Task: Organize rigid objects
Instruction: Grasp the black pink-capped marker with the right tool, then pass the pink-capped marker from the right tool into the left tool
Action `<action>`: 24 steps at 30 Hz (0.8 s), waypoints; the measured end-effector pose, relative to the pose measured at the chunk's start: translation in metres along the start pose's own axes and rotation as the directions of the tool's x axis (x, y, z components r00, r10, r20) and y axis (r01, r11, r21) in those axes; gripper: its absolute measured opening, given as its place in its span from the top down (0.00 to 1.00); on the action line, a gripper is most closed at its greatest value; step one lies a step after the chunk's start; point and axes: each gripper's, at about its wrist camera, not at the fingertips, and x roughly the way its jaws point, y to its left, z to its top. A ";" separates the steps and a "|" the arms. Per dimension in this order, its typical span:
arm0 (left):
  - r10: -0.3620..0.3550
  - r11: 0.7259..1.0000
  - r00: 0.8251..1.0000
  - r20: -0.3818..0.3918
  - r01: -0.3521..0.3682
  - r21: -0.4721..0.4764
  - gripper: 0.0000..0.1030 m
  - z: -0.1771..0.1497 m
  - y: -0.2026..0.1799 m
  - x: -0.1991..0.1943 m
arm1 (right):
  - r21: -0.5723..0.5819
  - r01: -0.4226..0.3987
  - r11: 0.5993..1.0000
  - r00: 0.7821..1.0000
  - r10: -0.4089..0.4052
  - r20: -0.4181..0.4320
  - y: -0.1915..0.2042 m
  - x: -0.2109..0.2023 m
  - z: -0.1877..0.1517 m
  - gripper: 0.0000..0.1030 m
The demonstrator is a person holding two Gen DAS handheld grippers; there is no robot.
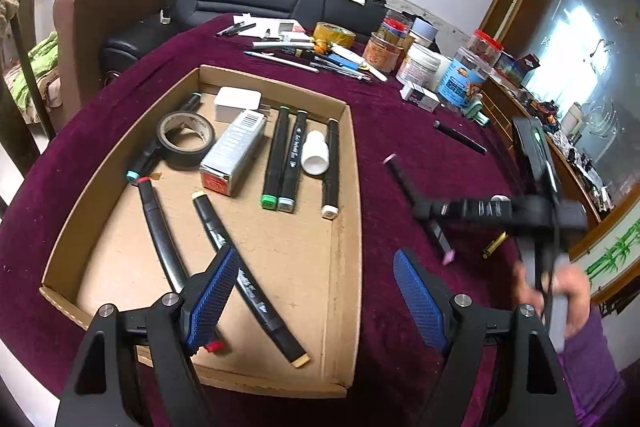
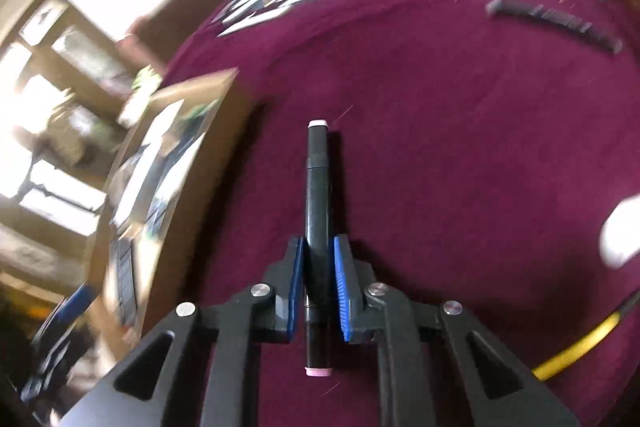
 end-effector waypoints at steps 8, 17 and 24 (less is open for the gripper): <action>-0.086 0.993 0.996 -0.040 0.089 0.072 0.19 -0.008 -0.031 0.006 | -0.040 0.021 0.999 0.980 -0.013 0.199 -0.007 -0.074 -0.028 0.46; -0.143 0.969 0.976 -0.167 0.173 0.179 0.19 -0.007 -0.102 0.059 | 0.126 0.083 0.989 0.936 -0.120 0.330 -0.081 -0.124 -0.037 0.43; -0.013 0.976 0.984 -0.179 0.052 0.212 0.27 0.007 -0.118 0.108 | 0.220 0.100 0.970 0.928 -0.171 0.330 -0.122 -0.137 -0.054 0.43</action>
